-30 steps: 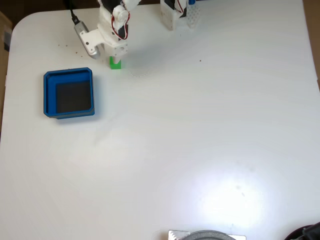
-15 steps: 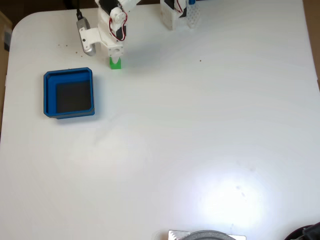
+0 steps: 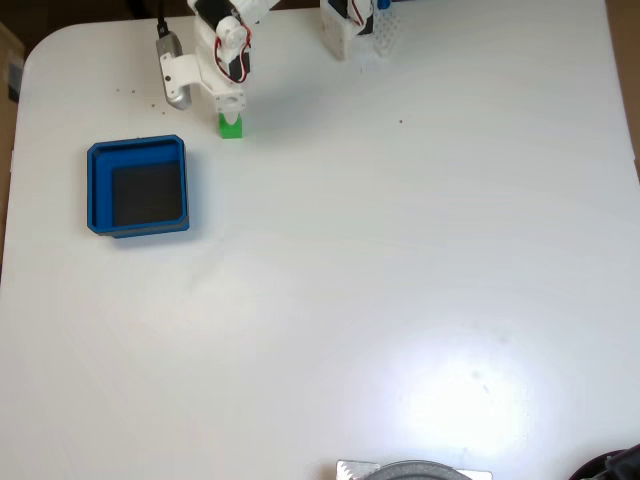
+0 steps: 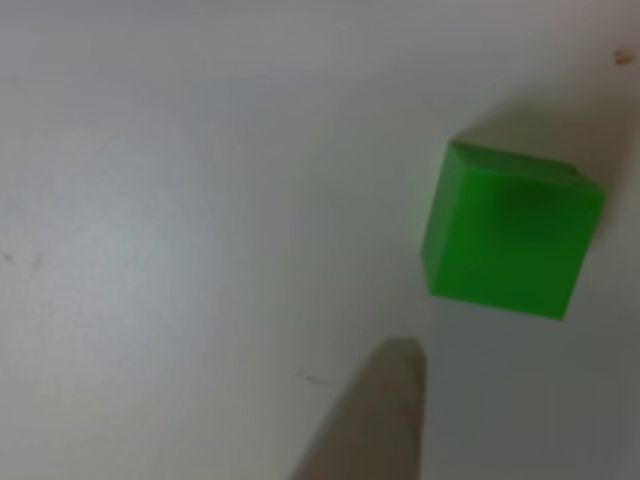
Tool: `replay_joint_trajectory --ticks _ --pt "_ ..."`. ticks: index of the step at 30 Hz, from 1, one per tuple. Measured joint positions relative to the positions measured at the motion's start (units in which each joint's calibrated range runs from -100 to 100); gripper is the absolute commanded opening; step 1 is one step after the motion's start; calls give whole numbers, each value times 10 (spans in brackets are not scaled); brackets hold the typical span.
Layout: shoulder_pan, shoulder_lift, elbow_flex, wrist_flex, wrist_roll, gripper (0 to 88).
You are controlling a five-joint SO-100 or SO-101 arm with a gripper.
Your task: Pick up green cube and drop it in the blue box
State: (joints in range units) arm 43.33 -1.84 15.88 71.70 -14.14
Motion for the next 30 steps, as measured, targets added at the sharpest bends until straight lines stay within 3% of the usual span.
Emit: replay_joint_trajectory --ticks 30 --pt "0 90 3 0 0 252"
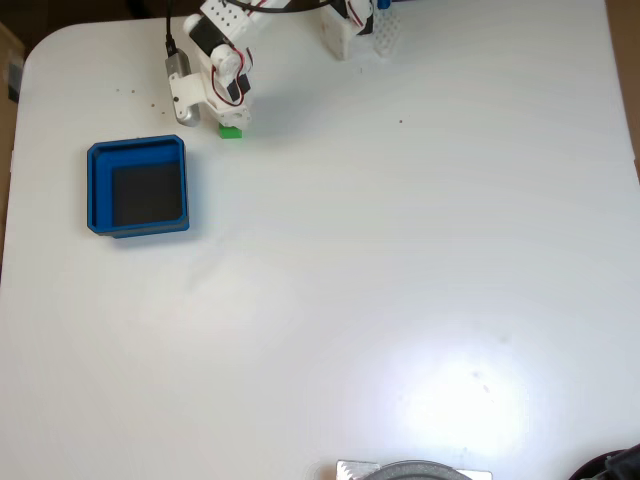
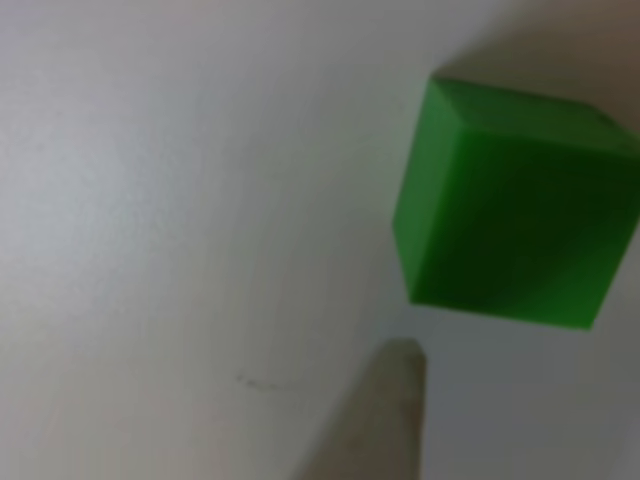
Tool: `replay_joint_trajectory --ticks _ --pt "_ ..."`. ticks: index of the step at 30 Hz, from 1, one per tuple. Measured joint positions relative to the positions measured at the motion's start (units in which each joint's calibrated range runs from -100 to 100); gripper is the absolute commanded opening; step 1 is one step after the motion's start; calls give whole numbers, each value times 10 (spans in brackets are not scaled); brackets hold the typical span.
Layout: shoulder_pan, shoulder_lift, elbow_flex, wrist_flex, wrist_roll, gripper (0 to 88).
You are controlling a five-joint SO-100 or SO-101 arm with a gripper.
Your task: Pick up green cube and drop it in the blue box
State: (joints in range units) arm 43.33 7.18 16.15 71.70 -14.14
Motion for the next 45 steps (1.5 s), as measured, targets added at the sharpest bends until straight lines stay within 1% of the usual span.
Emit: replay_joint_trajectory --ticks 8,17,26,45 --pt "0 2 0 -2 0 252" --pt "0 2 0 -60 0 252" --pt "0 45 0 -62 0 252" --pt "0 48 0 -67 0 251"
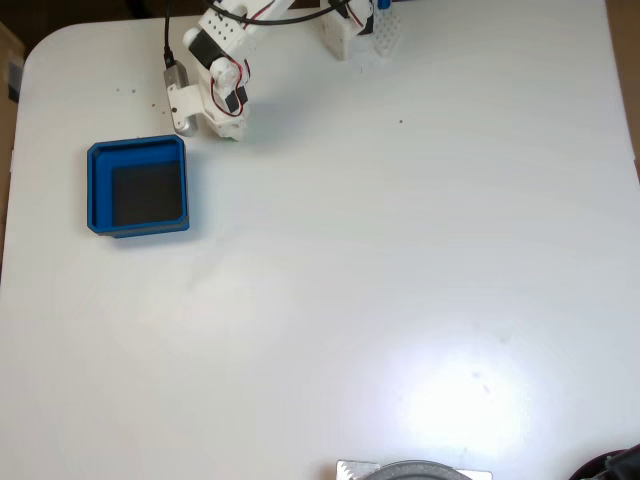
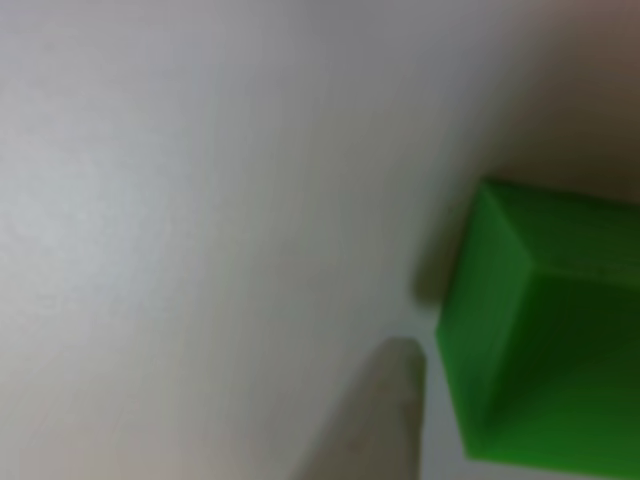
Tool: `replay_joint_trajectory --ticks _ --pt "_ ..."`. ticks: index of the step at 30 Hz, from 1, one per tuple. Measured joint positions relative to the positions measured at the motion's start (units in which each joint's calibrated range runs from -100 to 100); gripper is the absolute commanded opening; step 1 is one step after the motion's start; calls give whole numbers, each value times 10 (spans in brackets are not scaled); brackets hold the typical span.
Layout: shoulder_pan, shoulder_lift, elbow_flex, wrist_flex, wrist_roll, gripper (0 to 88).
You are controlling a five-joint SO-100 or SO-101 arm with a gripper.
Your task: Pick up green cube and drop it in the blue box
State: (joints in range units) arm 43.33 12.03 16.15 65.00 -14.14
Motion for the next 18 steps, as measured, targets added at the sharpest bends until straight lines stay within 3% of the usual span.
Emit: replay_joint_trajectory --ticks 18 --pt "0 0 0 -41 -1 239"
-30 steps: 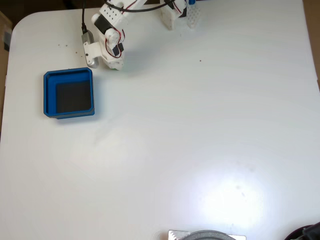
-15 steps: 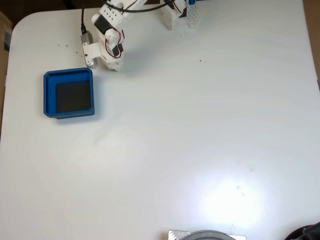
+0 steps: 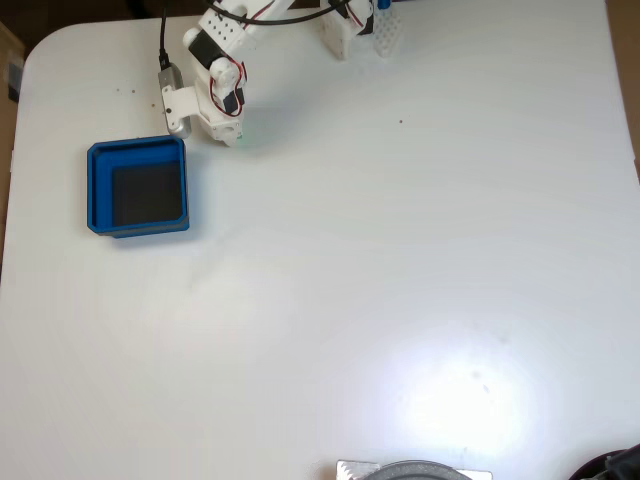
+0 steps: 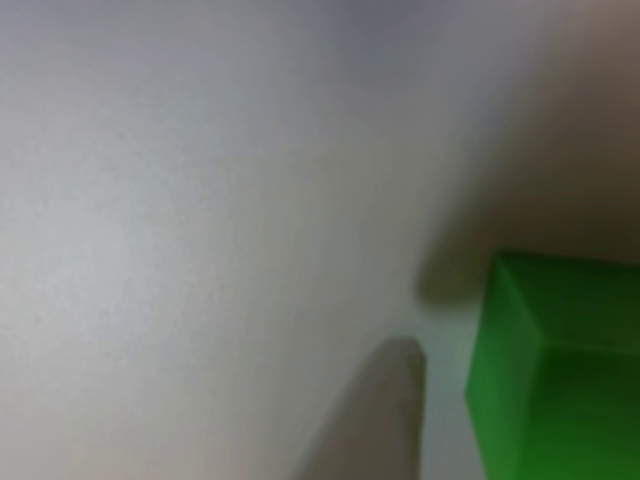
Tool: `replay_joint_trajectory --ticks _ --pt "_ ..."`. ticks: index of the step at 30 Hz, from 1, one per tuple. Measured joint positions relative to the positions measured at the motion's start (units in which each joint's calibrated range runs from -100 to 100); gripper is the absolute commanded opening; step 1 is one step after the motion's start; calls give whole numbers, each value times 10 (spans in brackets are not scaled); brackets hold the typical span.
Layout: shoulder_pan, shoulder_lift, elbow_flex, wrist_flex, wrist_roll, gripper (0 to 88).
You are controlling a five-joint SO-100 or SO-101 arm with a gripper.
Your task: Pick up green cube and drop it in the blue box
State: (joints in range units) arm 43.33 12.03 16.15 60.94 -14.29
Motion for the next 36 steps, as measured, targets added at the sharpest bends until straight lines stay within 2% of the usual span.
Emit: replay_joint_trajectory --ticks 8,12,29,36 --pt "0 0 0 0 0 86" --pt "6 0 0 0 0 48" --pt "16 -1 0 0 0 43" --pt "16 -88 0 0 0 44"
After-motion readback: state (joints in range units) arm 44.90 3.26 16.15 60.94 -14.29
